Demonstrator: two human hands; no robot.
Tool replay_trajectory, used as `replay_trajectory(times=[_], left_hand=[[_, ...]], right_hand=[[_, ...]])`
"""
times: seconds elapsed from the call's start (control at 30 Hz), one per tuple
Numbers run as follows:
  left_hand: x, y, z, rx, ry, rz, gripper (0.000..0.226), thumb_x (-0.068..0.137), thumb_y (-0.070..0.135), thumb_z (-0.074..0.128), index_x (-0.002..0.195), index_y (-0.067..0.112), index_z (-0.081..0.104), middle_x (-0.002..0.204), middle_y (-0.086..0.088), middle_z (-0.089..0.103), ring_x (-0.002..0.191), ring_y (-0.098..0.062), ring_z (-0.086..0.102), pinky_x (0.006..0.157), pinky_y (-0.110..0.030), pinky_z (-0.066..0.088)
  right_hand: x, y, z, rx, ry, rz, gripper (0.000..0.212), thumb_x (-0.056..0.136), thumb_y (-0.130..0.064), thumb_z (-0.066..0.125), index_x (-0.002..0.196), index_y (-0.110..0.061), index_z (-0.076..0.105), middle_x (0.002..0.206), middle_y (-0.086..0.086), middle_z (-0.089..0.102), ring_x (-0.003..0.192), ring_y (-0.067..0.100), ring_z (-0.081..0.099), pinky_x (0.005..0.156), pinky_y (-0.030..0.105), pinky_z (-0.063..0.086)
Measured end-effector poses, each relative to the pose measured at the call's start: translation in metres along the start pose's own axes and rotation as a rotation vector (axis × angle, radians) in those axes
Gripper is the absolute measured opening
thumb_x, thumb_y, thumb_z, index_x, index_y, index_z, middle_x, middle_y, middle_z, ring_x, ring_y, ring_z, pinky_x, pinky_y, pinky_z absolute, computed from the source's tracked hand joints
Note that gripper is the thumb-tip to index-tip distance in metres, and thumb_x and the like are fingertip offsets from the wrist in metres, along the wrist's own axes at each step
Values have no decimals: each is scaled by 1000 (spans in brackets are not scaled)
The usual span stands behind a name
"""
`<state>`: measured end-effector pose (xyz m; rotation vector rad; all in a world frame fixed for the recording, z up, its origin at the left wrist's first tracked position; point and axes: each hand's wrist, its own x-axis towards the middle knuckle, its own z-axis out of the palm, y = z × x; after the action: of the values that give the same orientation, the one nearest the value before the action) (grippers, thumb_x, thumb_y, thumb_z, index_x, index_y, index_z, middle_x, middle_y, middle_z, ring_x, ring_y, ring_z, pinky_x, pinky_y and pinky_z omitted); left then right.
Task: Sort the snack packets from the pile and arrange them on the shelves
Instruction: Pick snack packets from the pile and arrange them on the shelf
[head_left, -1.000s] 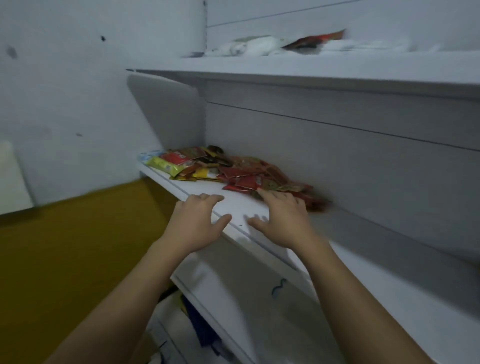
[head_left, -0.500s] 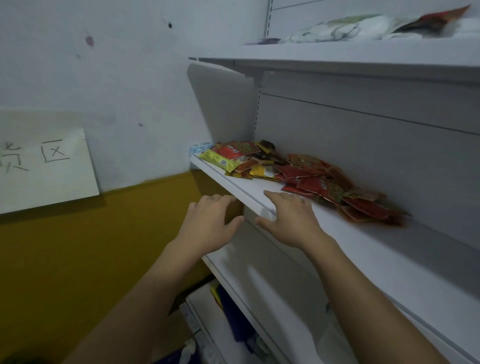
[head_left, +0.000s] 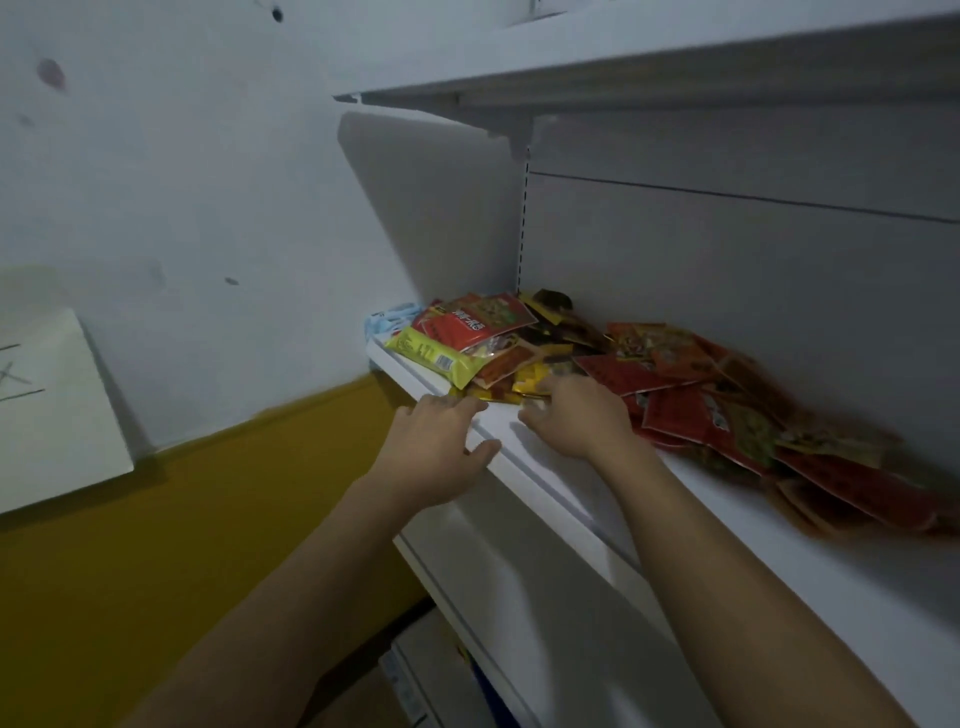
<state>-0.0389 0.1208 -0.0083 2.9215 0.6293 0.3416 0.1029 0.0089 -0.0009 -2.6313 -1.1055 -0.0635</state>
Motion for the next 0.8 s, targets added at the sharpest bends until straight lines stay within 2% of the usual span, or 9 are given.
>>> replay_trajectory(times=[0.07, 0.13, 0.2, 0.3, 0.43, 0.53, 0.6, 0.7, 0.8], left_hand=[[28, 0, 3, 5, 7, 15, 52, 96, 55, 45, 138, 25, 47, 137, -2, 54, 126, -24, 45, 102, -42, 39], [50, 0, 9, 0, 11, 38, 50, 97, 54, 45, 138, 24, 47, 136, -2, 54, 125, -24, 46, 102, -42, 39], [65, -3, 17, -26, 33, 72, 49, 97, 51, 47, 138, 26, 48, 137, 0, 54, 125, -23, 46, 102, -40, 37], [83, -11, 25, -59, 83, 124, 44, 96, 49, 51, 135, 30, 52, 132, 4, 58, 120, -21, 48, 97, -36, 35], [110, -21, 25, -76, 92, 140, 40, 98, 51, 45, 130, 30, 55, 127, 5, 59, 117, -20, 49, 97, -37, 36], [125, -24, 27, -76, 67, 169, 41, 99, 51, 43, 133, 29, 52, 129, 4, 56, 120, -20, 46, 103, -38, 33], [133, -25, 31, -70, 59, 201, 42, 98, 50, 43, 133, 28, 52, 131, 3, 56, 121, -21, 46, 104, -38, 31], [144, -30, 38, -54, 75, 271, 50, 93, 55, 36, 126, 24, 59, 122, 1, 64, 111, -22, 55, 95, -35, 36], [158, -36, 36, -40, 69, 316, 50, 91, 55, 28, 118, 28, 60, 108, 5, 67, 100, -18, 59, 88, -34, 37]], right_hand=[[29, 3, -2, 19, 43, -4, 38, 93, -44, 56, 123, -21, 61, 116, 4, 64, 103, 25, 60, 70, 30, 40], [55, 5, 1, 22, 57, 4, 37, 92, -43, 55, 124, -25, 60, 112, 5, 66, 99, 25, 61, 69, 29, 40], [76, 4, 10, -6, 44, 38, 39, 90, -49, 56, 120, -25, 61, 112, 5, 66, 101, 25, 60, 74, 31, 45], [96, 1, 25, -39, 2, 124, 55, 87, -63, 54, 113, -16, 64, 116, 9, 65, 107, 28, 59, 81, 33, 44], [109, -2, 35, -61, -7, 189, 69, 80, -65, 59, 129, -16, 54, 128, 10, 58, 118, 31, 55, 90, 35, 46], [109, -1, 37, -67, 28, 199, 59, 80, -50, 64, 125, -14, 54, 122, 9, 61, 109, 29, 61, 84, 32, 51], [106, 0, 35, -86, 12, 190, 47, 80, -43, 66, 117, -14, 59, 115, 9, 63, 101, 27, 63, 74, 28, 48], [104, -2, 27, -125, 9, 149, 24, 86, -38, 60, 95, -17, 64, 104, 6, 68, 92, 24, 65, 66, 24, 42], [109, -9, 17, -131, -27, 136, 21, 91, -34, 55, 93, -15, 65, 101, 5, 68, 89, 23, 63, 66, 23, 39]])
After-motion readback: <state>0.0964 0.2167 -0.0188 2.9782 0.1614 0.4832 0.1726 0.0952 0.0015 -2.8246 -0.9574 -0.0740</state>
